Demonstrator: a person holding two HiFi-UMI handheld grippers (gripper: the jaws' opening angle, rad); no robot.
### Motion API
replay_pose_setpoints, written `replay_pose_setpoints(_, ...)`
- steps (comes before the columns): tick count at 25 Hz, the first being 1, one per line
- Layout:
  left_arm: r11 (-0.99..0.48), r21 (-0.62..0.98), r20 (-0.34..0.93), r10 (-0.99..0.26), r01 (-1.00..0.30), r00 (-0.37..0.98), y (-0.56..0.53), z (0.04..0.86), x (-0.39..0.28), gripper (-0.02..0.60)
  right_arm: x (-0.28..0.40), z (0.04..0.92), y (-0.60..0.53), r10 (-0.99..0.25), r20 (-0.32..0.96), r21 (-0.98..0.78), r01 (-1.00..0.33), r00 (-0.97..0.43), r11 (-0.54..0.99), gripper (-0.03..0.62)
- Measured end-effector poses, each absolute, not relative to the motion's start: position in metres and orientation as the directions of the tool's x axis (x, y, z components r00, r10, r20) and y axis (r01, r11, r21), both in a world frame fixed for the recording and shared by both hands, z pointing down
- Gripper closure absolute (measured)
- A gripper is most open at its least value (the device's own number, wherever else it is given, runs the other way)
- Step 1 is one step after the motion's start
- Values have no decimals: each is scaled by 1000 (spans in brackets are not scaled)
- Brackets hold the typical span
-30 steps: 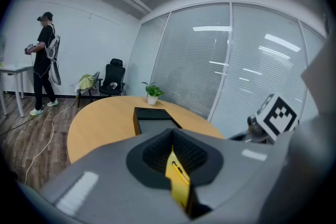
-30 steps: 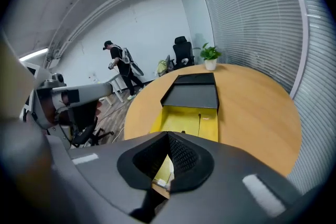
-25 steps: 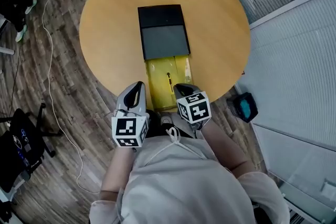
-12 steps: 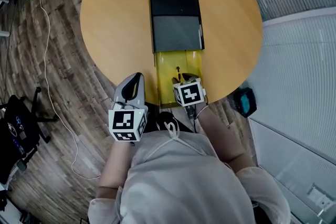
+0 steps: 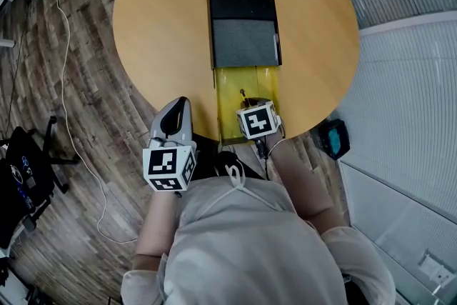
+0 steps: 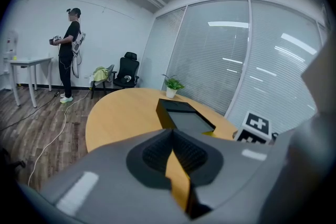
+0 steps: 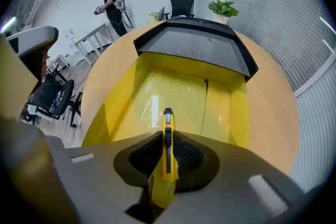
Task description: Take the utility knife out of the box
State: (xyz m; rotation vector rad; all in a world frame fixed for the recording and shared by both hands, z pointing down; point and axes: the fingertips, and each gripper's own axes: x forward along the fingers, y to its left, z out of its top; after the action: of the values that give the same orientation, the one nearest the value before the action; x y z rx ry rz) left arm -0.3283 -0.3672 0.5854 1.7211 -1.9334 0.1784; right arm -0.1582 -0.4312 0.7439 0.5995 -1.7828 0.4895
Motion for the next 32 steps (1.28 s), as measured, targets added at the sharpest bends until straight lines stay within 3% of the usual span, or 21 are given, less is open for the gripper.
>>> replay_pose_setpoints(5,184,246,477,-878,-952,-47,-360,583,-330,575,-151,743,-423,-125,958,-76,-644,-260,761,534)
replay_pose_setpoints(10,167,235,462,-886,-958,-41,-354,569,-324,575,-158,704,-412,-161,913,-134,-648,-375,750,534)
replay_pose_setpoints(20,30,179,340,-940,-983,33,-383,501,-287,575,-158,568,-439,-414,723,-76,-659,-553,748,534)
replay_pose_setpoints(32,-107,89,197,-973,-990,123,-402,413,-224,575,-122,442,-439,-558,443,-129,-666,-702,735,534)
